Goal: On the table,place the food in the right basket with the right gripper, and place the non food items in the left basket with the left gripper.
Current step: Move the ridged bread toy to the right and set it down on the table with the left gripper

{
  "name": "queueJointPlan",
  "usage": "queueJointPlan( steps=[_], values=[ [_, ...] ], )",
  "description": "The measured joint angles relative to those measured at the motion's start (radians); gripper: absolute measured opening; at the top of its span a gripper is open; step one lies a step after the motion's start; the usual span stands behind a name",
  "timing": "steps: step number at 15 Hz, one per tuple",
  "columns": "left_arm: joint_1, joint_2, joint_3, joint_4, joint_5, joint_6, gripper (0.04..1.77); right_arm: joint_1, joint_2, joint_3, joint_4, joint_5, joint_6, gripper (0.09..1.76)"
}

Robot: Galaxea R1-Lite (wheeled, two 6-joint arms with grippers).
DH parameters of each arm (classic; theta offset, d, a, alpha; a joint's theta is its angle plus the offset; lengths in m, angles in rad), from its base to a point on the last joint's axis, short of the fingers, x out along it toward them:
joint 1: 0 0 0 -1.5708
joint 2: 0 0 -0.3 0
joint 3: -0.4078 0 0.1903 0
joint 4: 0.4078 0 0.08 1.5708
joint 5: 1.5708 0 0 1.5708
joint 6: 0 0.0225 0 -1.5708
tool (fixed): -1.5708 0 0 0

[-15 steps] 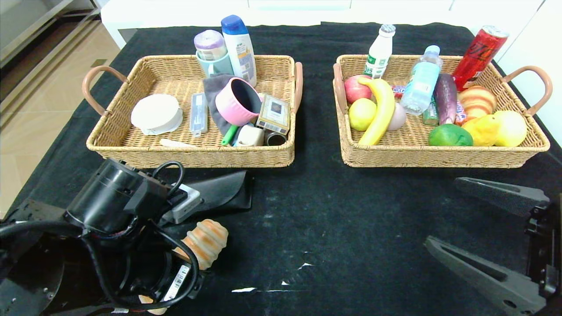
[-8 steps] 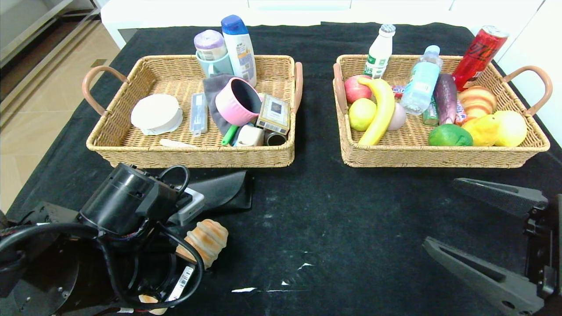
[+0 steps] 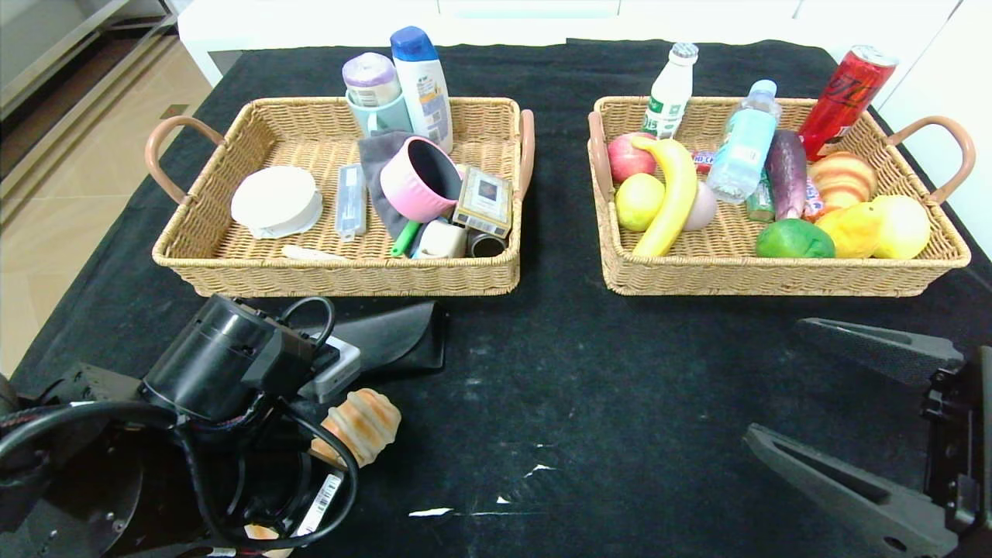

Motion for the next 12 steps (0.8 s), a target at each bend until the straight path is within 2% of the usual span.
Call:
queueJointPlan(
  steps=[12],
  values=[
    [-0.001,0.019,-0.011,0.000,0.002,0.000,0.36,0.001,0.002,0.000,-0.002,-0.001,0.002,1.71]
  ],
)
